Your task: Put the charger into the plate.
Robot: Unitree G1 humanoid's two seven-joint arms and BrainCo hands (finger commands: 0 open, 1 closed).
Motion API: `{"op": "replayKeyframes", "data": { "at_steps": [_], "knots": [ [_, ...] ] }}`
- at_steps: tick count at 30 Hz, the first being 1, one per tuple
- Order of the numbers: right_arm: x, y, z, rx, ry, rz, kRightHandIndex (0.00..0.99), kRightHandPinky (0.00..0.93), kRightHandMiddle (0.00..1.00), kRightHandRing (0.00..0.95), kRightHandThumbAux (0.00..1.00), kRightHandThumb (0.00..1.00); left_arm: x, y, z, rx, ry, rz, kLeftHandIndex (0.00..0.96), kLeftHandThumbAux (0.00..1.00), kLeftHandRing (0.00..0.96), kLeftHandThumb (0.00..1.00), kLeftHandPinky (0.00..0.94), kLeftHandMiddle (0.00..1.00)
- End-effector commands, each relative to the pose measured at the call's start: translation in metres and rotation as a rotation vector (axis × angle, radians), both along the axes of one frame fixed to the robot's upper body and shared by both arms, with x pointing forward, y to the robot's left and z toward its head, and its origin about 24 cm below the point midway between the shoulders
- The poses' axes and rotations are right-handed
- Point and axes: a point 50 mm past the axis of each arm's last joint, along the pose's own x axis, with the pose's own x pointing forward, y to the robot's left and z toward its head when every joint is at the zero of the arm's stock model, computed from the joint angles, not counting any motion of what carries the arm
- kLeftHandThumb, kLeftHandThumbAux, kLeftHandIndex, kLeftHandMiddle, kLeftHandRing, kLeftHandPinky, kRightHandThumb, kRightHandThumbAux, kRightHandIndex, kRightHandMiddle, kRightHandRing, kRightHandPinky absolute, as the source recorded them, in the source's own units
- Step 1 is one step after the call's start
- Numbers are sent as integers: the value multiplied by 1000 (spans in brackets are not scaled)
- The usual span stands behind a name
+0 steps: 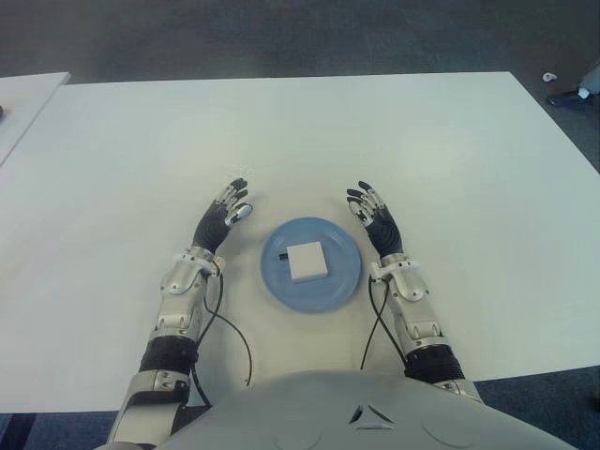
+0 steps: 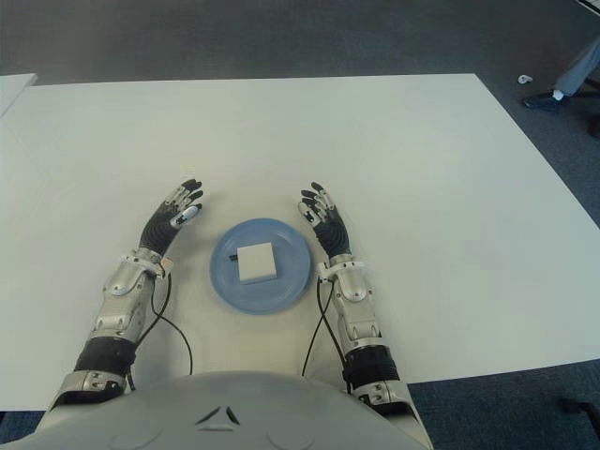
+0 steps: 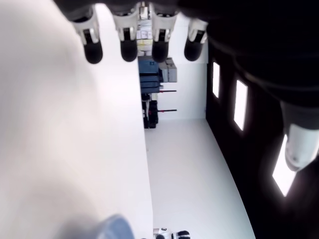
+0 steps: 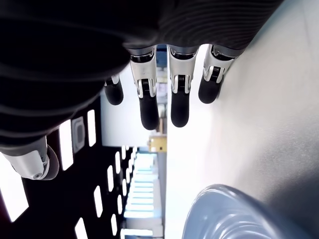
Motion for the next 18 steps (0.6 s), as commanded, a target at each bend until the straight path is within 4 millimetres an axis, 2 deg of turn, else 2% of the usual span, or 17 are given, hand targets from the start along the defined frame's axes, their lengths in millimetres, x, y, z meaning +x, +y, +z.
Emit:
{"op": "replayKeyframes", "data": {
  "at_steps": [1, 12, 18],
  "knots": [
    [-6, -4, -11, -8, 60, -9, 75, 81, 210, 173, 447, 0, 1, -1, -3, 5, -6, -17, 0, 484, 0, 0, 0, 0],
    [-7, -6, -11, -16, 60, -12, 78, 85, 211, 176, 462, 0, -2, -4, -6, 36, -16, -6, 0, 489, 0, 0, 0, 0],
    [-7, -8, -11, -18, 59, -16, 75, 93, 202, 168, 469, 0, -21, -6, -13, 42, -25, 42, 0, 504, 0, 0, 0, 0]
  ]
}}
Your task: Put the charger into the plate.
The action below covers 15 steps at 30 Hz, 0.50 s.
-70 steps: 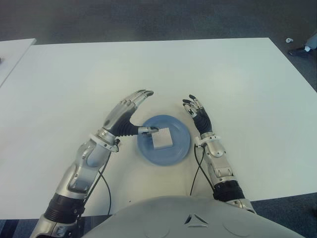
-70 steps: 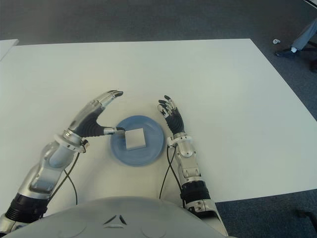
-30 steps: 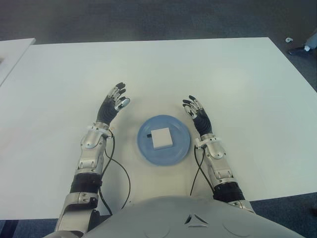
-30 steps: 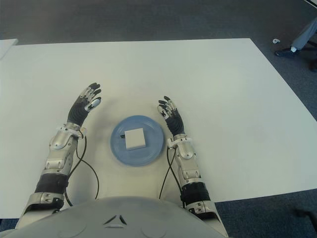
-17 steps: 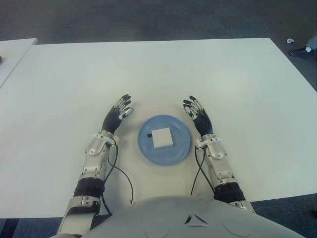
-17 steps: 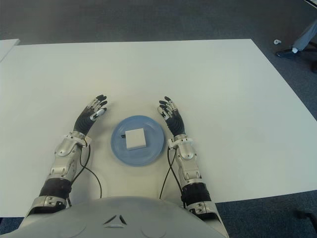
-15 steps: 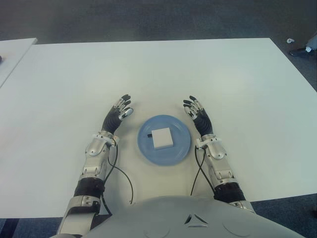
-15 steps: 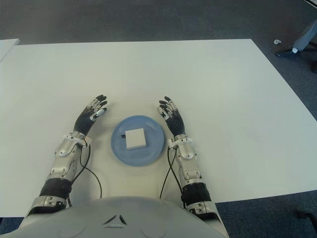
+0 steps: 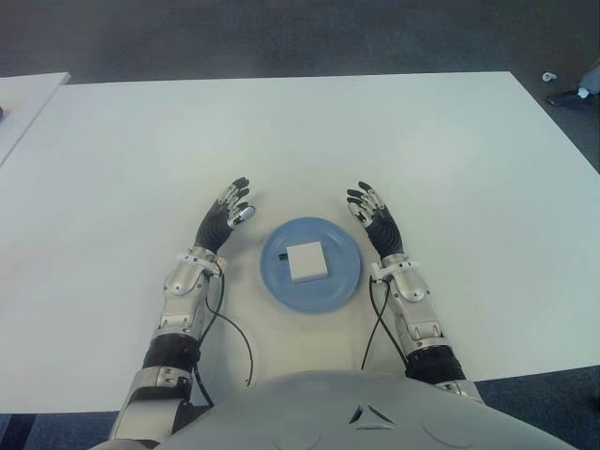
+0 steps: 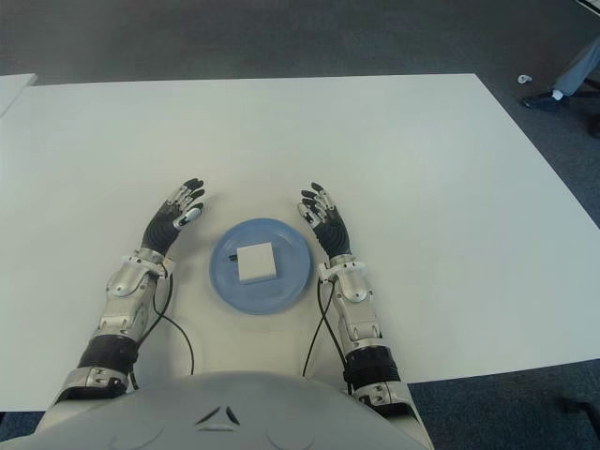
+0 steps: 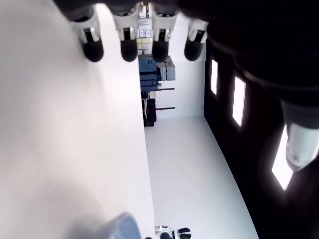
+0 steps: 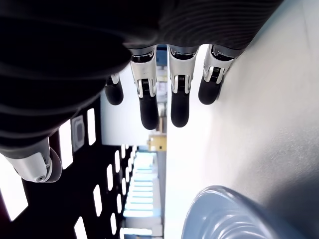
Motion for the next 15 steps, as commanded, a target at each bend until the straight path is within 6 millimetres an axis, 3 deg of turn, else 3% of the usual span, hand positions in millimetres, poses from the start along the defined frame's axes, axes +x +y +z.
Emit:
{"op": "replayKeyframes", "data": {
  "at_steps": [1, 15],
  "knots": [
    [-7, -5, -11, -9, 61, -13, 74, 95, 199, 166, 471, 0, -18, -3, -11, 4, 24, 42, 0, 506, 0, 0, 0, 0],
    [-8, -8, -11, -17, 52, -15, 58, 102, 162, 136, 474, 0, -28, -9, -11, 21, -8, 154, 0, 513, 0, 0, 0, 0]
  ]
}}
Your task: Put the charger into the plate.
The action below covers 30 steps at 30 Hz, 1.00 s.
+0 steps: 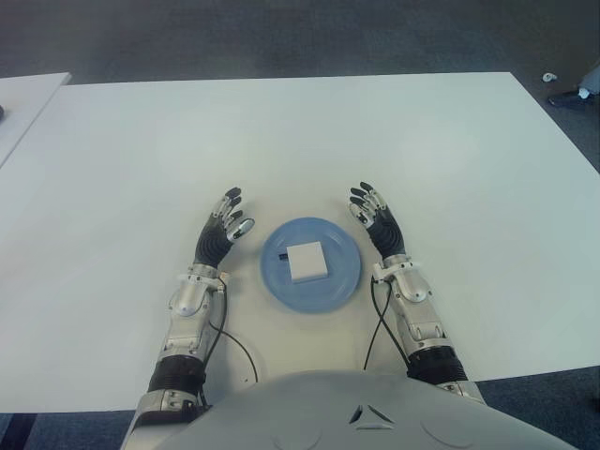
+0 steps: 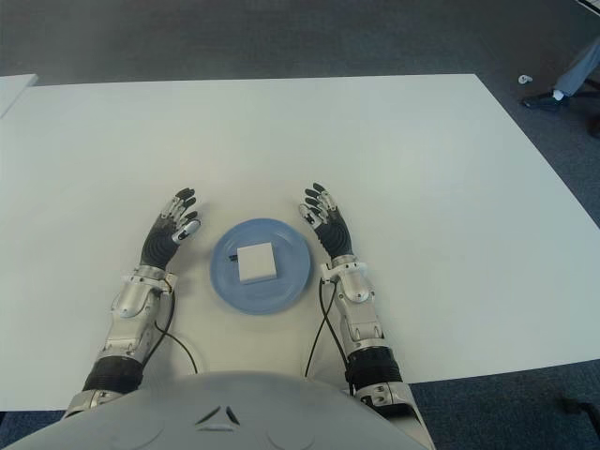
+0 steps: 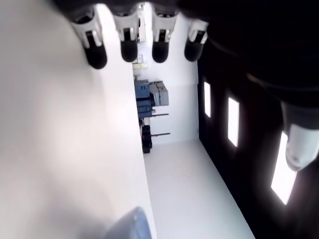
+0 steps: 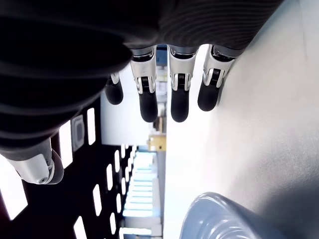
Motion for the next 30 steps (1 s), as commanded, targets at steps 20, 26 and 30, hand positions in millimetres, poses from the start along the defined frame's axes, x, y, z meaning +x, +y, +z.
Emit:
{"op": "replayKeyframes", "data": {
  "at_steps": [20, 26, 30],
  "knots": [
    [-8, -7, -12, -3, 47, -2, 59, 107, 149, 127, 413, 0, -2, -3, -12, -159, 93, 89, 0, 568, 0, 0, 4, 0],
    [-8, -8, -12, 3, 50, -4, 52, 107, 148, 127, 405, 0, -2, -4, -12, -168, 94, 152, 1, 591, 0, 0, 4, 0],
    [-8, -8, -12, 5, 52, -6, 49, 105, 147, 126, 402, 0, -3, -6, -11, -176, 66, 212, 0, 598, 0, 1, 0, 0]
  ]
}}
